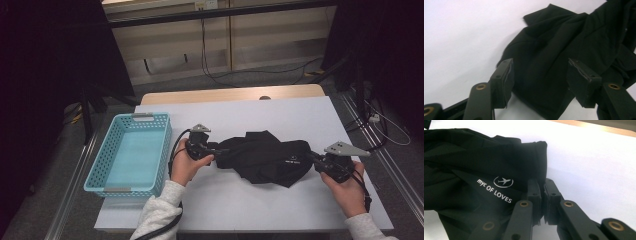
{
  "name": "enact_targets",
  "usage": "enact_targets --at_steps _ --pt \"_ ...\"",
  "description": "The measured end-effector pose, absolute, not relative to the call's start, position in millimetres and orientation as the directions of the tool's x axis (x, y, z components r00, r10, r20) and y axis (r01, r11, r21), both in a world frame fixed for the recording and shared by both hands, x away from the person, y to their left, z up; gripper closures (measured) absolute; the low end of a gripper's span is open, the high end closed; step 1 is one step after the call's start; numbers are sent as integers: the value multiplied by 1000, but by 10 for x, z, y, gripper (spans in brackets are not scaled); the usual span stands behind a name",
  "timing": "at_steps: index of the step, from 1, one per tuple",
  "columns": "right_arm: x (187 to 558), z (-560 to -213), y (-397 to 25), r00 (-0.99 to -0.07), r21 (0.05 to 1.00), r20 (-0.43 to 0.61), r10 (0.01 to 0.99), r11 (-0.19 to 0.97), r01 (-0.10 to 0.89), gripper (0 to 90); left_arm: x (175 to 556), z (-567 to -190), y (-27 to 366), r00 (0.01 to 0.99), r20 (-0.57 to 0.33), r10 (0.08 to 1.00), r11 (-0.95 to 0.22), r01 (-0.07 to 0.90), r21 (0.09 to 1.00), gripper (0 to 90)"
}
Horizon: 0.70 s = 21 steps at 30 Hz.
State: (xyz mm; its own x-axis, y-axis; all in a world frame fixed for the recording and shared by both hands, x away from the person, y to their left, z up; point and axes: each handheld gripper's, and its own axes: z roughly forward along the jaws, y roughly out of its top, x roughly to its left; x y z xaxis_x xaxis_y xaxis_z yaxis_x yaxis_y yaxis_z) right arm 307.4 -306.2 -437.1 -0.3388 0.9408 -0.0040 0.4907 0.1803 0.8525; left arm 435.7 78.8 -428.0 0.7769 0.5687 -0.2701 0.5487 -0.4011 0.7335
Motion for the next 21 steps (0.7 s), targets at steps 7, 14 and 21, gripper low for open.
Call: enact_targets --at_steps 7,14,21 --pt "3089 -4376 -3059 -344 855 3 939 176 487 854 4297 -4268 684 811 -234 536 -457 511 728 427" --pt "3102 -4381 -3051 -346 853 2 938 179 490 854 4287 -4364 608 824 -207 527 -514 503 695 548" --pt "3120 -4380 -3033 -353 857 2 936 180 482 853 4298 -4352 649 797 -230 559 -497 543 677 841"
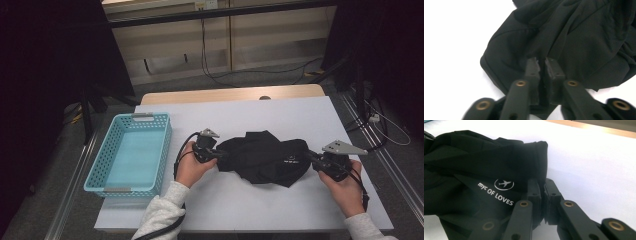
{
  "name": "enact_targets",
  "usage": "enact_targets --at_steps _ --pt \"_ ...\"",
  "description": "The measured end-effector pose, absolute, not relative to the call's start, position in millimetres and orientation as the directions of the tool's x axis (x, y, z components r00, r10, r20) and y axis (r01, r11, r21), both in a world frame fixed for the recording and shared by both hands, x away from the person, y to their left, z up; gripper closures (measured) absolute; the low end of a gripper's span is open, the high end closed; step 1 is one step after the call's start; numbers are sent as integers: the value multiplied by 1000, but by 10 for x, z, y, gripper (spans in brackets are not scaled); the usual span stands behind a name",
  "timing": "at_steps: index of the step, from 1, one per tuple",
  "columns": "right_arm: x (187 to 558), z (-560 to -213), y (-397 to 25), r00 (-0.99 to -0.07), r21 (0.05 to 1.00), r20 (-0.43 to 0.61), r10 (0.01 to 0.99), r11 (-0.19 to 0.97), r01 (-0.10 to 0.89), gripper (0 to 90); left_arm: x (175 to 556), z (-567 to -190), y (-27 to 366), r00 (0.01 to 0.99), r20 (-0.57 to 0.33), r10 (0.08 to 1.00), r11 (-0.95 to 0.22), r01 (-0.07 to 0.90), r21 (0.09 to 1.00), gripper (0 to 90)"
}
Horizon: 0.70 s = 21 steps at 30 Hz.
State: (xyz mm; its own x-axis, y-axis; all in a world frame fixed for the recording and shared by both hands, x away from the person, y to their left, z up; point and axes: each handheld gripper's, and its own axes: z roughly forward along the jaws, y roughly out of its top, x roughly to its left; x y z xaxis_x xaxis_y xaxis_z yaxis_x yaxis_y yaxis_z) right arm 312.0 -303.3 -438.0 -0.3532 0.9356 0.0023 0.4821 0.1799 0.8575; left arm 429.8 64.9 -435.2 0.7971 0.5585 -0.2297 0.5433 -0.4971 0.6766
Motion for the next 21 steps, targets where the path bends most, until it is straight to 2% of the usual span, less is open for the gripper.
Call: enact_targets --at_steps 4,12,21 --pt "3124 -4370 -3023 -358 859 0 934 183 478 853 4310 -4331 676 779 -254 573 -474 568 673 891" --pt "3154 -4344 -2998 -387 872 20 922 173 458 852 4373 -4172 933 725 -283 628 -376 601 706 898" --pt "3211 -4242 -2992 -389 894 18 921 160 420 856 4380 -4014 1112 708 -321 629 -309 606 733 900"
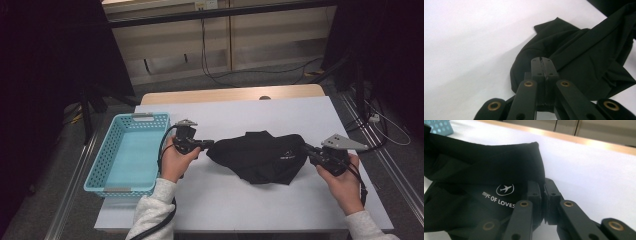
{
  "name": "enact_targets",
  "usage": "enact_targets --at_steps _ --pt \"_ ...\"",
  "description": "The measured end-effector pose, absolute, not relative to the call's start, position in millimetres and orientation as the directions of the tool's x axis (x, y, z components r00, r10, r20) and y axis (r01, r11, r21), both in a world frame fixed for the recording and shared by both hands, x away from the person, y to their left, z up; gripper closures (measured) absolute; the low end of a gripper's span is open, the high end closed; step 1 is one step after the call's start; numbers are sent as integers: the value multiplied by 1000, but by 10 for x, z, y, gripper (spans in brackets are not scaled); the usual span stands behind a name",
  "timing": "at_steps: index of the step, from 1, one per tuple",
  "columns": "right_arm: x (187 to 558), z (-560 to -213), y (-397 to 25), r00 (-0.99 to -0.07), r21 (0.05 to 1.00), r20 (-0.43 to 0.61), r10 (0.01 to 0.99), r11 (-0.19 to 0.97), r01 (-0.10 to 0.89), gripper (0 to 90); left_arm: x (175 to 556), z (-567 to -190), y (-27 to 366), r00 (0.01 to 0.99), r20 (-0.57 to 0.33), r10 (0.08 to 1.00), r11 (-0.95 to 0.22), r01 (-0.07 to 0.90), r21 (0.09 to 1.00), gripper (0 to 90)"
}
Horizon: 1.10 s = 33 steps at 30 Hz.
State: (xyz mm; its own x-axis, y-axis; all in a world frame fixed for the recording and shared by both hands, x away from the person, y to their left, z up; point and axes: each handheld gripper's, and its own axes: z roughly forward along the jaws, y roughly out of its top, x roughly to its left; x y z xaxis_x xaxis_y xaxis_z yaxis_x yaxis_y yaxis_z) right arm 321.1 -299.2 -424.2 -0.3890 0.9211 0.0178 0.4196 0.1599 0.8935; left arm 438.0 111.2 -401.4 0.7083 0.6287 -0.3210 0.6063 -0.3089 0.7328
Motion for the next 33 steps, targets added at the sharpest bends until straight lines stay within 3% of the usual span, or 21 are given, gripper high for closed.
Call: enact_targets --at_steps 11,16,19,21,23,25,33 --pt "3279 -4353 -3029 -411 860 9 912 202 468 856 4450 -4128 1038 692 -296 658 -317 611 726 900" --pt "3245 -4396 -3074 -376 842 26 926 182 507 856 4496 -4233 936 705 -286 649 -326 597 733 882" --pt "3241 -4407 -3110 -336 825 -21 942 206 526 855 4504 -4254 926 713 -301 634 -320 596 736 725" --pt "3256 -4430 -3150 -331 825 5 944 183 534 855 4499 -4243 942 729 -266 631 -334 565 755 594" --pt "3264 -4443 -3171 -324 823 9 946 177 540 854 4490 -4225 968 728 -307 613 -306 577 757 555" --pt "3262 -4444 -3176 -317 819 5 949 178 545 854 4478 -4207 995 740 -281 611 -317 554 770 477" --pt "3274 -4446 -3278 -268 823 16 963 139 550 853 4415 -4212 939 793 -240 560 -368 498 785 388"
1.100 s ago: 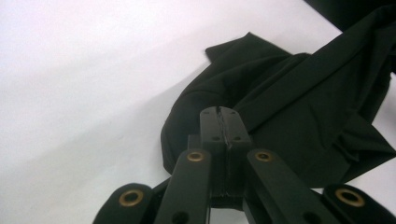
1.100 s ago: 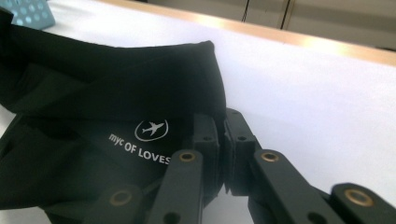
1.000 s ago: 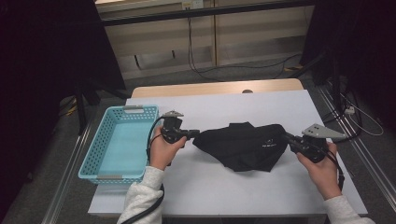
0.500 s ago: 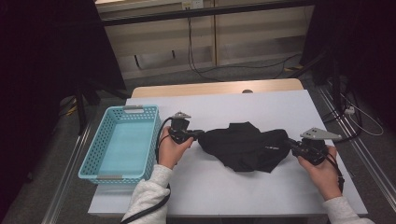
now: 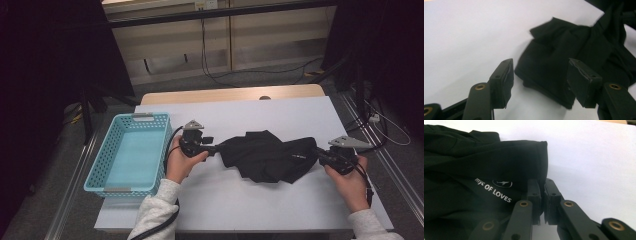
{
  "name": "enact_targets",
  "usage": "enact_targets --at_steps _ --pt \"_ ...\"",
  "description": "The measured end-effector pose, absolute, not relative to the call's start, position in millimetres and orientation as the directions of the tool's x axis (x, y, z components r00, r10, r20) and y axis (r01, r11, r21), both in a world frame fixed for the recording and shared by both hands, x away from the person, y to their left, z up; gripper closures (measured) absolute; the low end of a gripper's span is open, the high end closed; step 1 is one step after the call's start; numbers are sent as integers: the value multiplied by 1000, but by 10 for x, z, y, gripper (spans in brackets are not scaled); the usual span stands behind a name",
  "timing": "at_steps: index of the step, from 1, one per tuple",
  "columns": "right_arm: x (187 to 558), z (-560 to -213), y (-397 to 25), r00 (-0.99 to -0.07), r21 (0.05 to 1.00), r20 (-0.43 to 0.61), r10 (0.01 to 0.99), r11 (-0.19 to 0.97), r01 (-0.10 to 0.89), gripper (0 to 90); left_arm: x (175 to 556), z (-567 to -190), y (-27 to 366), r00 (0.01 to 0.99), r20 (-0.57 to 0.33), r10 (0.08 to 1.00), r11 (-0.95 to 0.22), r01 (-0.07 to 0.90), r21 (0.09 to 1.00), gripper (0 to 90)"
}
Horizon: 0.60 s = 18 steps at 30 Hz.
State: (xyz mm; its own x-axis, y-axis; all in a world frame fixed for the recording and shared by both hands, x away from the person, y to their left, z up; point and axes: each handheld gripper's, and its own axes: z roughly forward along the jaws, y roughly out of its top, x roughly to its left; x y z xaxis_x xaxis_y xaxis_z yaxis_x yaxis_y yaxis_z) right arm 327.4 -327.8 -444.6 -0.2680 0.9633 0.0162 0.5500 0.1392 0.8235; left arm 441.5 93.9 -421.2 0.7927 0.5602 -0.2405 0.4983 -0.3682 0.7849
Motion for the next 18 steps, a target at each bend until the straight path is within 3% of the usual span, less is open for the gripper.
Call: enact_targets --at_steps 18 --pt "3248 -4434 -3258 -292 835 14 956 149 530 849 4280 -4309 709 850 -186 492 -468 439 767 314"
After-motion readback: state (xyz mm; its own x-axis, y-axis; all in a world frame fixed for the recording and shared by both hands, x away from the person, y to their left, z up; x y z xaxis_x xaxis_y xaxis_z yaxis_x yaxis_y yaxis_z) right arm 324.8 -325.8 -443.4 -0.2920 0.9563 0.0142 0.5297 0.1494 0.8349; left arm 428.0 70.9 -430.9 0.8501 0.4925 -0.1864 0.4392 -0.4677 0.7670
